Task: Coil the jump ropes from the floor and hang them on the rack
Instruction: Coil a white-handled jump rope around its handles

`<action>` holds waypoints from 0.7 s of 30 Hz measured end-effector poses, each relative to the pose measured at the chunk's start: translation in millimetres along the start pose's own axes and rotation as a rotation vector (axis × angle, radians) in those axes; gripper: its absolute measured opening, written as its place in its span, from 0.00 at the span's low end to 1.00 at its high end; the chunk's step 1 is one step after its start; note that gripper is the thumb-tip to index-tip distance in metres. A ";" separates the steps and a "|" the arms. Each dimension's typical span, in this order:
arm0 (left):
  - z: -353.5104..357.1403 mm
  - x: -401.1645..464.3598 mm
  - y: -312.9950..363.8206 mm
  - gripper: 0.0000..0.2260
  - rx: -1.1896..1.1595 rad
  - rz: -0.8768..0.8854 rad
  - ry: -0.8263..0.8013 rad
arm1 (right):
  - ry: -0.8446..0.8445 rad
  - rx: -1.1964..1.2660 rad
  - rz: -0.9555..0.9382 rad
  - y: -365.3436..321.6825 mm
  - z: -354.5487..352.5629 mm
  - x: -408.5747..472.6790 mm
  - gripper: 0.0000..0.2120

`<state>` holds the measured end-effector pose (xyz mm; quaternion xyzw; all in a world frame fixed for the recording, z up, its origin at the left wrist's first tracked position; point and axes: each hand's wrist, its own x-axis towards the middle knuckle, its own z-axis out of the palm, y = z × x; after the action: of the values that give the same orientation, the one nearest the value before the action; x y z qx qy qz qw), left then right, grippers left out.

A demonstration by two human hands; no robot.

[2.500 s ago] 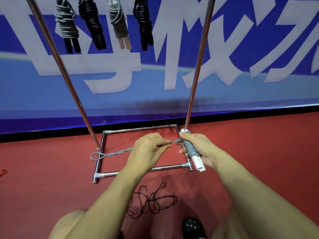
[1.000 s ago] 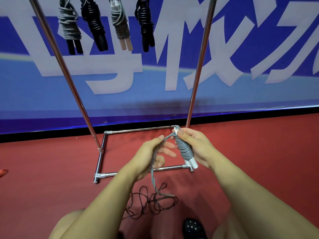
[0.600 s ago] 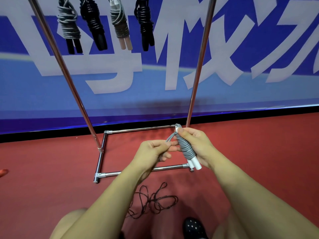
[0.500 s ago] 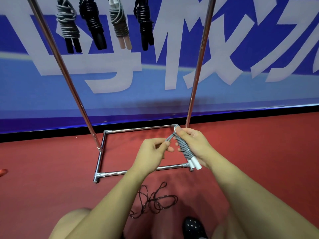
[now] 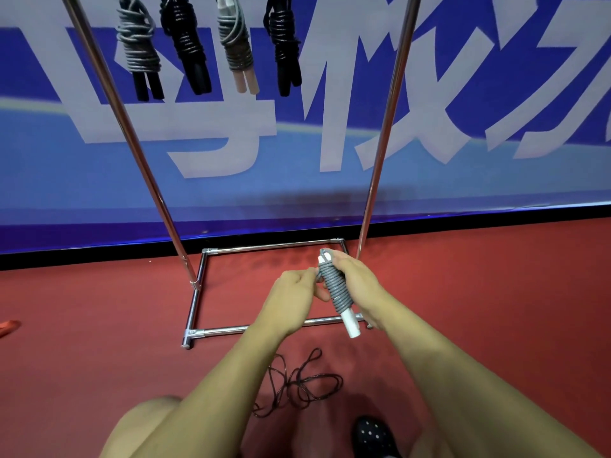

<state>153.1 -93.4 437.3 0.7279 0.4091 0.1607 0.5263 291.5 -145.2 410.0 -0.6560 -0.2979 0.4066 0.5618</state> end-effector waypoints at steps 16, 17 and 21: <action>-6.7 5.2 -5.5 0.24 -0.413 -0.087 0.028 | -0.272 0.258 -0.007 -11.3 -20.2 -16.8 0.21; -7.5 6.5 -6.1 0.23 -0.445 -0.085 0.024 | -0.325 0.245 0.004 -12.2 -24.2 -17.8 0.25; -7.8 7.8 -5.9 0.20 -0.538 -0.086 -0.060 | -0.519 0.195 0.138 -12.0 -31.7 -25.0 0.31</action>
<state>150.2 -81.8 433.6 0.5485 0.3664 0.2194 0.7189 307.4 -179.8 428.0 -0.4914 -0.3458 0.6249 0.4984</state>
